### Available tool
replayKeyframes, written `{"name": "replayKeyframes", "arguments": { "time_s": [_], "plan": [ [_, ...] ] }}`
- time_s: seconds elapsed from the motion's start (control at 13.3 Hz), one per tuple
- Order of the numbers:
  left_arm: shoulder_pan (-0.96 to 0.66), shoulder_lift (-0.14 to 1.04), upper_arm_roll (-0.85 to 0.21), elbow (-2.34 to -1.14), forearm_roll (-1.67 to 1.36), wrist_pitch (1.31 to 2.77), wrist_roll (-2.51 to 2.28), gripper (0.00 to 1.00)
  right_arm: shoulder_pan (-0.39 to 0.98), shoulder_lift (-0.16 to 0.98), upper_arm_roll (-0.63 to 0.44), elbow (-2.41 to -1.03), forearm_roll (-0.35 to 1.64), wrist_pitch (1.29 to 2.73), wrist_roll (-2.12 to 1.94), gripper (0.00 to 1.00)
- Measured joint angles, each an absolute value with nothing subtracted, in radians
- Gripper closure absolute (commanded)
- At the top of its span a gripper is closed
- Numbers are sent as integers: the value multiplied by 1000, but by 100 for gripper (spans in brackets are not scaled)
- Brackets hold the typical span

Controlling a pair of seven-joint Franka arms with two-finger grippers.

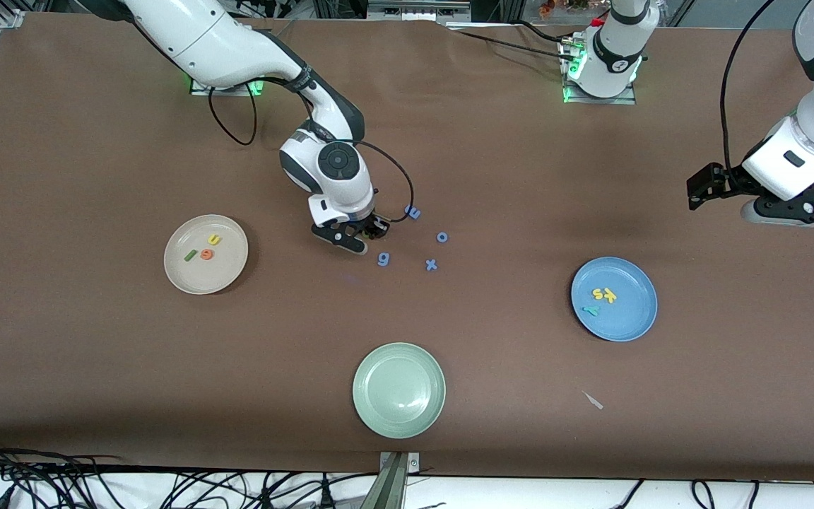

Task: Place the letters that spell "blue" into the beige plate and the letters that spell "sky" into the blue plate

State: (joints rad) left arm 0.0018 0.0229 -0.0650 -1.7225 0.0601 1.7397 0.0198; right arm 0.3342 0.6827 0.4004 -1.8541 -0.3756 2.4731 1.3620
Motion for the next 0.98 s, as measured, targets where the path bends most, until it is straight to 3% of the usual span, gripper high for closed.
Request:
{"name": "replayKeyframes", "arguments": {
  "time_s": [0.38,0.83,0.98],
  "plan": [
    [2,23,-65,-1722,60,1735,20,0,286,640,372,-1831,-368,2415,1224,76],
    [2,23,-65,-1722,60,1734,20,0,172,475,297,-1834,-268,2152,636,74],
    [2,23,-65,-1721,60,1734,20,0,139,416,257,-1874,-267,2128,437,73]
  ]
}}
